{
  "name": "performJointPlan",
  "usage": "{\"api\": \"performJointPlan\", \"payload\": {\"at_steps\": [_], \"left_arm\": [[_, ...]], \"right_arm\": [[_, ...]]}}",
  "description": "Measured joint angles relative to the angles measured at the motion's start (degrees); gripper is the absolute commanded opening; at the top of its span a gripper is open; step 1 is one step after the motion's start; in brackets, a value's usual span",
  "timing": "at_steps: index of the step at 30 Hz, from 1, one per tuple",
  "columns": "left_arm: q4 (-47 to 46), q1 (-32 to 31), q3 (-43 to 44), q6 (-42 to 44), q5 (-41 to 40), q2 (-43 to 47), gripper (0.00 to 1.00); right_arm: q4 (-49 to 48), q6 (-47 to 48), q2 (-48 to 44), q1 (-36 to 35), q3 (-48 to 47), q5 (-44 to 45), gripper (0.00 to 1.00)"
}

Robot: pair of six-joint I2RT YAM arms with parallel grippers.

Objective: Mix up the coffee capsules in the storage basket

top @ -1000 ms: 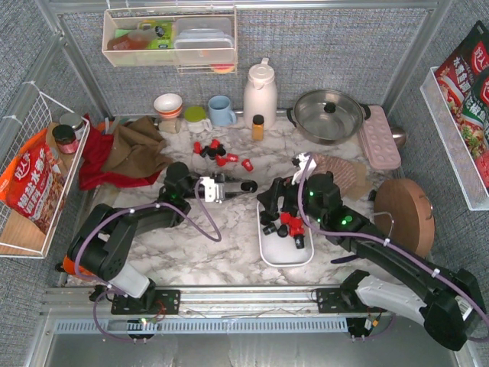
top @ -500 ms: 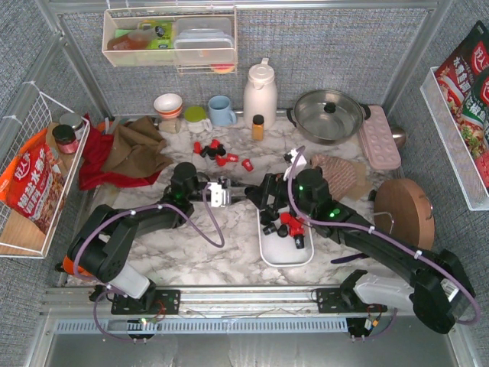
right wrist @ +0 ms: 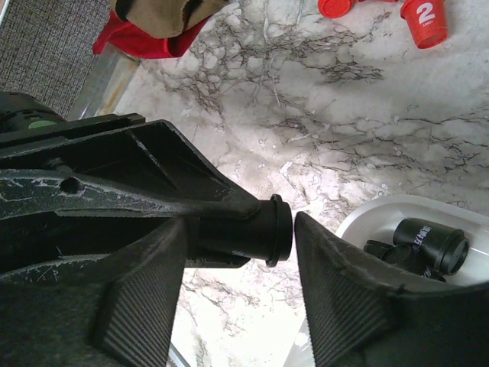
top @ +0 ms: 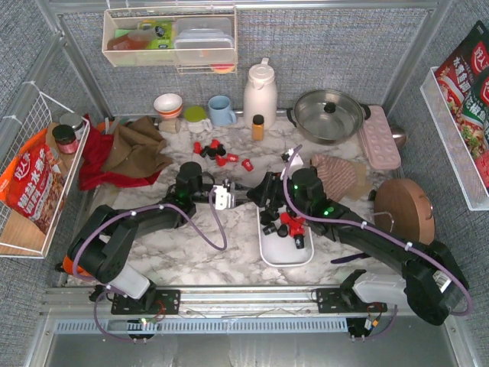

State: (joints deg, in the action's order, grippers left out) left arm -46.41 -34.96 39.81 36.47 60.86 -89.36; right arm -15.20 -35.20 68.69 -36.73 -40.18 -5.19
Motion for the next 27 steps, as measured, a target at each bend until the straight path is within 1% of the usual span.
{"api": "performJointPlan", "payload": {"at_steps": [3,5,7,8,9,10,16,19,22,24,27], "left_arm": [[1.0,-0.2,0.1,0.9,-0.5,0.0,0.27],[1.4,-0.2,0.2,1.1,-0.7,0.0,0.32],[1.5,-0.3,0.3,1.4,-0.9,0.0,0.48],[1.6,-0.3,0.3,1.5,-0.9,0.0,0.60],[1.6,-0.3,0.3,1.5,-1.0,0.0,0.90],[1.6,-0.4,0.4,1.5,-1.0,0.0,0.98],[3.0,0.1,0.5,0.6,-4.5,0.0,0.99],[1.3,1.5,-0.5,-2.3,-8.2,-0.1,0.99],[-4.4,3.5,-2.2,-7.7,-12.2,-1.7,0.99],[-11.2,5.4,-3.2,-13.4,-16.1,-4.2,0.99],[-20.2,7.9,-3.8,-24.2,-23.9,-8.2,0.99]], "right_arm": [[0.0,-0.5,0.3,0.0,0.1,0.0,0.49],[0.1,-0.9,0.3,0.0,0.2,0.0,0.46],[0.1,-0.9,0.3,0.0,0.2,0.1,0.45],[0.1,-0.9,0.2,0.0,0.2,0.1,0.44],[0.3,-1.0,0.1,0.0,0.2,0.3,0.44],[0.6,-1.0,-0.2,0.0,0.2,0.4,0.44],[4.0,0.6,-3.4,0.0,0.8,4.8,0.44],[8.7,3.1,-5.4,0.0,0.8,8.0,0.52],[13.7,5.9,-6.9,0.0,0.8,10.9,0.64],[16.9,7.6,-7.5,0.0,0.9,12.3,0.71],[20.5,9.7,-8.0,0.0,1.1,13.5,0.76]]}}
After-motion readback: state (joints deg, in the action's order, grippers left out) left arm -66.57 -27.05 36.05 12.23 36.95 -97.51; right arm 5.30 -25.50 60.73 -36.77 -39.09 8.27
